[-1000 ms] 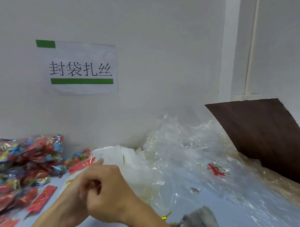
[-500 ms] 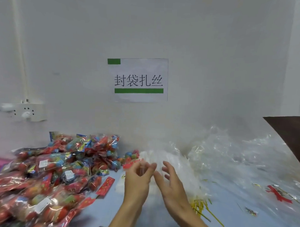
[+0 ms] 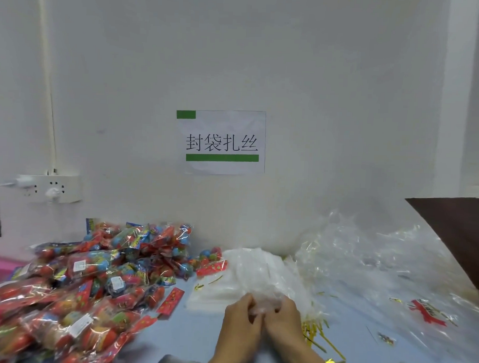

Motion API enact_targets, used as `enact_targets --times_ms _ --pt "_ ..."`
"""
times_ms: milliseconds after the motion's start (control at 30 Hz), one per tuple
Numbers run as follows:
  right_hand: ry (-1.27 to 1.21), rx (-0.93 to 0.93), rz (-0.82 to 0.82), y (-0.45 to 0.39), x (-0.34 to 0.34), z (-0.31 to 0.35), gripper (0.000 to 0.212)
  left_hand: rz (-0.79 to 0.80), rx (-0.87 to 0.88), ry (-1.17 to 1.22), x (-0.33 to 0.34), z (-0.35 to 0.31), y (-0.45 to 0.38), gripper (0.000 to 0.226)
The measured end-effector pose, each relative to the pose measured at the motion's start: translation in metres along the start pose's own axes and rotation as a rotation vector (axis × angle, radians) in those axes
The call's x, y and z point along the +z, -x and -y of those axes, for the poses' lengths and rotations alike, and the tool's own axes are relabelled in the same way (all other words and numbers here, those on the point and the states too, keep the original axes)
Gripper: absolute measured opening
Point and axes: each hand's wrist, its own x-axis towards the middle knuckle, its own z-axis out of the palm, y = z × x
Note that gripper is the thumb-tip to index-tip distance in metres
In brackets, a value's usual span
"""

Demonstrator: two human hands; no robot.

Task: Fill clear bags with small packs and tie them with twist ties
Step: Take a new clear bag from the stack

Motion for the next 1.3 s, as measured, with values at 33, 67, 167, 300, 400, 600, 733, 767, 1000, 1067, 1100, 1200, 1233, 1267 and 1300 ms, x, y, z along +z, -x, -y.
enact_targets --times_ms 33,67,167,300,400,600,733,767,1000,1067,1100,1200,1233,1267,1300 --pt "-0.008 -0.014 0.025 0.003 0.0 0.002 0.027 0.027 0.006 -0.036 0.001 0.002 0.002 0.02" --pt "-0.021 -0.02 0.042 0.005 0.0 0.003 0.03 0.032 0.001 -0.046 0.002 0.003 0.002 0.017" --pt "0.013 -0.05 0.042 0.006 -0.003 0.003 0.02 -0.016 -0.078 -0.025 0.003 0.003 0.001 0.013" --pt "-0.055 -0.065 -0.005 0.004 -0.009 -0.002 0.023 -0.183 -0.254 0.106 -0.004 0.0 -0.003 0.013" --pt "-0.129 -0.112 -0.085 0.004 -0.011 0.001 0.032 -0.333 -0.345 0.243 -0.016 -0.003 -0.004 0.024" --pt "-0.057 -0.186 -0.051 0.008 -0.014 0.006 0.044 -0.273 -0.27 0.166 -0.023 -0.009 -0.001 0.046" --pt "0.0 -0.2 0.088 0.011 -0.012 0.01 0.035 -0.101 -0.224 0.193 -0.023 -0.014 0.003 0.034" --pt "0.006 -0.212 0.131 0.012 -0.012 0.011 0.035 -0.069 -0.21 0.193 -0.021 -0.015 0.003 0.032" --pt "0.03 -0.293 0.069 0.012 -0.013 0.015 0.02 -0.138 -0.19 0.206 -0.021 -0.012 -0.001 0.024" --pt "0.022 -0.267 -0.001 0.008 -0.014 0.015 0.018 -0.202 -0.215 0.163 -0.024 -0.014 0.0 0.025" --pt "0.007 -0.246 -0.034 0.006 -0.015 0.014 0.018 -0.254 -0.241 0.136 -0.025 -0.014 0.0 0.026" --pt "-0.055 -0.168 -0.189 0.001 -0.015 0.014 0.019 -0.438 -0.368 0.093 -0.037 -0.017 0.001 0.033" --pt "-0.069 -0.138 -0.243 0.001 -0.016 0.015 0.019 -0.48 -0.411 0.081 -0.041 -0.018 0.001 0.034" --pt "-0.064 -0.115 -0.28 0.0 -0.017 0.016 0.02 -0.503 -0.435 0.06 -0.043 -0.019 0.002 0.035" --pt "-0.048 -0.103 -0.291 0.001 -0.019 0.018 0.02 -0.514 -0.43 0.032 -0.045 -0.019 0.001 0.036"
